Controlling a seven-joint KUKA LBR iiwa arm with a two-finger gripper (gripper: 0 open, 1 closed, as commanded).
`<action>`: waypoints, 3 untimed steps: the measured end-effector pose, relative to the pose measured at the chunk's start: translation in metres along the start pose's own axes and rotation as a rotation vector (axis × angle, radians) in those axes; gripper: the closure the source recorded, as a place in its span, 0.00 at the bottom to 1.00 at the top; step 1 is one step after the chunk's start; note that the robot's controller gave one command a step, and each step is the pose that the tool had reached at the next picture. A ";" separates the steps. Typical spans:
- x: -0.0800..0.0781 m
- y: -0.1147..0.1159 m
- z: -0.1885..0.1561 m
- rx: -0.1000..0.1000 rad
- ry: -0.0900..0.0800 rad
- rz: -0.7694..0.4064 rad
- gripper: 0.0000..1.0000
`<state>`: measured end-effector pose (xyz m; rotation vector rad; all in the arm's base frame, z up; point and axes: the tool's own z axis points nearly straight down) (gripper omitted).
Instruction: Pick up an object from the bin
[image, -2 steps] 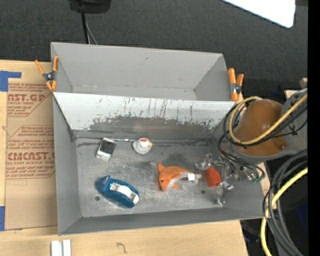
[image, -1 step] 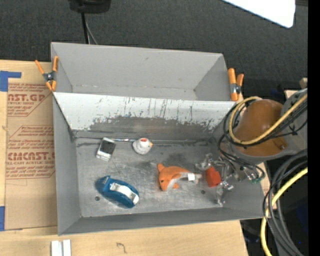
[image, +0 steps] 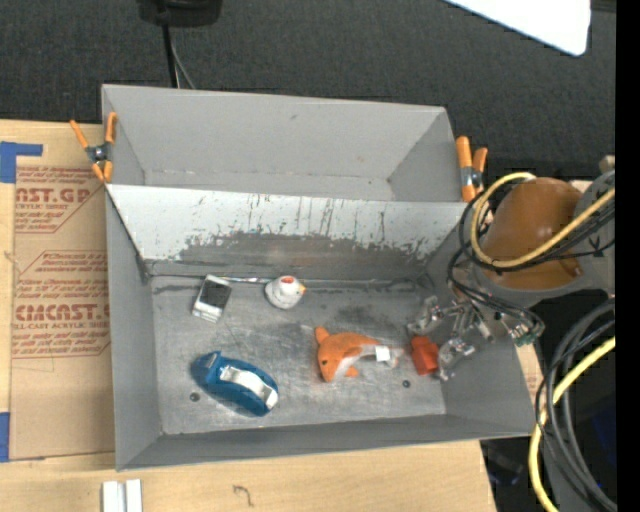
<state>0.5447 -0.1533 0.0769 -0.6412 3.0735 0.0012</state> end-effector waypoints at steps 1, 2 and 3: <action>0.000 0.000 0.000 0.000 0.000 0.000 1.00; 0.004 0.006 -0.049 -0.005 0.006 -0.009 1.00; -0.004 0.010 -0.160 0.001 -0.001 -0.013 1.00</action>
Offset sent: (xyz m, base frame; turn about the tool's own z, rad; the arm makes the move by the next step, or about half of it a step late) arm -0.0067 0.0045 0.0889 -0.0148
